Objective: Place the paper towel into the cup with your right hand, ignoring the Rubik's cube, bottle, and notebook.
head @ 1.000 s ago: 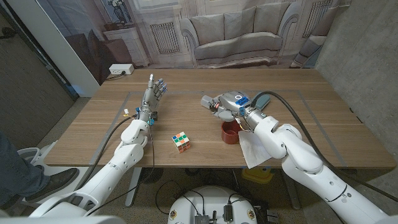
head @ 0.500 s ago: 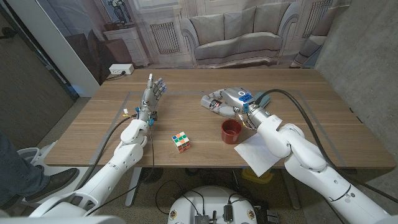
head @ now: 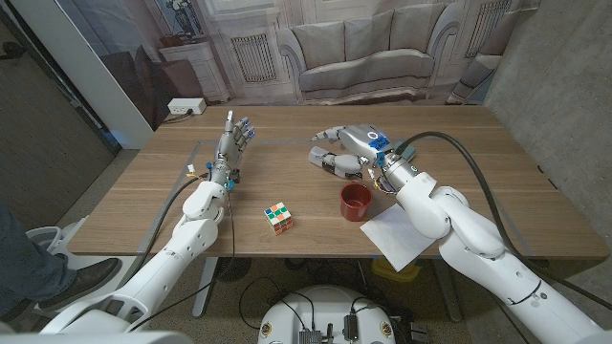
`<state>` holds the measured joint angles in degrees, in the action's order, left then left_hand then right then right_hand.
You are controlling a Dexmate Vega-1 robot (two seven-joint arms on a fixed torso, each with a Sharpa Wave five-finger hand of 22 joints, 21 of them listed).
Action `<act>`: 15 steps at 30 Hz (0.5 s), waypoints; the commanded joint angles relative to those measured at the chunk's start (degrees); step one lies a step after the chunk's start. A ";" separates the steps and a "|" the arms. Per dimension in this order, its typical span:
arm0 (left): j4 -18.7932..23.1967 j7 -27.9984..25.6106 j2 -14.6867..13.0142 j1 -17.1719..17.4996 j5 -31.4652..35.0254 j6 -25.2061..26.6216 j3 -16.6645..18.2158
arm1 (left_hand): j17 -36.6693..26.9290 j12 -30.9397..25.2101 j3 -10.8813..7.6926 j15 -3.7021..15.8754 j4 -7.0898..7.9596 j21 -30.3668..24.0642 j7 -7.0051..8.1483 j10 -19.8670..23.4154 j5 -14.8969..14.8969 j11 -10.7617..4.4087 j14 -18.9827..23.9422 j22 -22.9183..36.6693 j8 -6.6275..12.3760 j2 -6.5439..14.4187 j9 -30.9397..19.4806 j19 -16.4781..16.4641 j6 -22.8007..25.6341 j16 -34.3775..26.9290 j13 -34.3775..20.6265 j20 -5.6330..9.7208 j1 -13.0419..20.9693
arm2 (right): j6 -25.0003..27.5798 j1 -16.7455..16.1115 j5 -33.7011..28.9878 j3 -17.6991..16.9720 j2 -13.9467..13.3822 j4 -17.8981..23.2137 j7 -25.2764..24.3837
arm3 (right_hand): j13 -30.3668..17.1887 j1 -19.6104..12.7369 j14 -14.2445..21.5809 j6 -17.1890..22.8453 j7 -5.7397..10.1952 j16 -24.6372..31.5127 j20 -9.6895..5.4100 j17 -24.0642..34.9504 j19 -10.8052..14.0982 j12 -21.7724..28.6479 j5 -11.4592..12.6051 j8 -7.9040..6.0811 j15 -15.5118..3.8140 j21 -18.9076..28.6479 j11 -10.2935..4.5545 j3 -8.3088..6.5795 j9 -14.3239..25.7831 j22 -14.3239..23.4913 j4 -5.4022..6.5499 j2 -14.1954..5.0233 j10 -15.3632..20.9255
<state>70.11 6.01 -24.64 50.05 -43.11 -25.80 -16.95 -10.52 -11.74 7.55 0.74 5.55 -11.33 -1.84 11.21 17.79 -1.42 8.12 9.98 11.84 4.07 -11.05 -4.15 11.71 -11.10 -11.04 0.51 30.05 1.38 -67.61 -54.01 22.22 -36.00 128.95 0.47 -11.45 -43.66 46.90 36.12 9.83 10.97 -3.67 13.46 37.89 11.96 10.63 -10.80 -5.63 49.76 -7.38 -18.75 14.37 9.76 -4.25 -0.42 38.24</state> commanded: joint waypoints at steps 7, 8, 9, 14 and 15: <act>0.28 1.25 -1.06 -0.62 -0.36 1.47 0.04 | -0.13 0.02 0.42 -0.29 -0.06 -0.12 0.02 0.49 -0.20 -0.25 0.26 0.33 -0.08 0.17 -0.11 -0.03 0.27 0.13 -0.18 -0.36 0.28 | -1.93 0.98 0.75 0.05 1.41 -0.55 -3.11 | -0.07 0.53 0.18 -0.12 0.08 0.39 -5.04 0.18 0.11 0.34 0.35 -0.42 -3.94 -0.47 0.01 0.05 -0.04 0.12 0.51 -0.17 -0.20; 0.30 1.34 -1.08 -0.64 -0.42 1.57 0.03 | -0.13 0.03 0.43 -0.32 -0.06 -0.12 0.01 0.47 -0.20 -0.24 0.29 0.33 -0.08 0.18 -0.11 -0.03 0.27 0.12 -0.18 -0.36 0.28 | -1.84 1.02 0.68 0.10 1.49 -0.55 -3.07 | -0.07 0.56 0.16 -0.10 0.05 0.40 -5.03 0.19 0.11 0.33 0.35 -0.44 -3.97 -0.50 -0.04 0.06 -0.05 0.13 0.51 -0.18 -0.24; 0.32 1.37 -1.13 -0.65 -0.41 1.64 0.01 | -0.13 0.02 0.44 -0.33 -0.06 -0.12 0.01 0.48 -0.20 -0.23 0.28 0.33 -0.07 0.18 -0.12 -0.02 0.29 0.13 -0.18 -0.34 0.29 | -1.81 1.11 0.62 0.19 1.56 -0.59 -2.98 | -0.07 0.58 0.17 -0.10 0.11 0.42 -5.04 0.19 0.16 0.35 0.35 -0.45 -3.96 -0.50 -0.04 0.06 -0.05 0.13 0.52 -0.19 -0.22; 1.15 0.95 -1.46 -0.13 -0.45 1.67 0.30 | -0.13 0.05 0.48 -0.37 -0.07 -0.13 -0.09 0.41 -0.20 -0.30 0.31 0.33 -0.04 0.20 -0.12 -0.05 0.38 0.11 -0.18 -0.36 0.31 | -1.85 1.80 0.57 0.73 2.08 -1.38 -3.07 | -0.06 0.68 0.14 0.02 0.17 0.48 -5.00 0.18 0.14 0.43 0.36 -0.55 -3.87 -0.64 0.00 0.05 -0.08 0.14 0.54 -0.25 -0.16; 1.43 0.79 -1.59 0.07 -0.41 1.62 0.39 | -0.13 0.04 0.48 -0.35 -0.07 -0.14 -0.03 0.43 -0.20 -0.28 0.29 0.33 -0.05 0.20 -0.12 -0.06 0.35 0.12 -0.18 -0.33 0.32 | -1.91 1.98 0.57 0.85 2.15 -1.54 -3.06 | -0.06 0.73 0.22 0.05 0.09 0.54 -5.00 0.18 0.14 0.44 0.36 -0.58 -3.87 -0.68 0.02 0.05 -0.09 0.15 0.55 -0.27 -0.20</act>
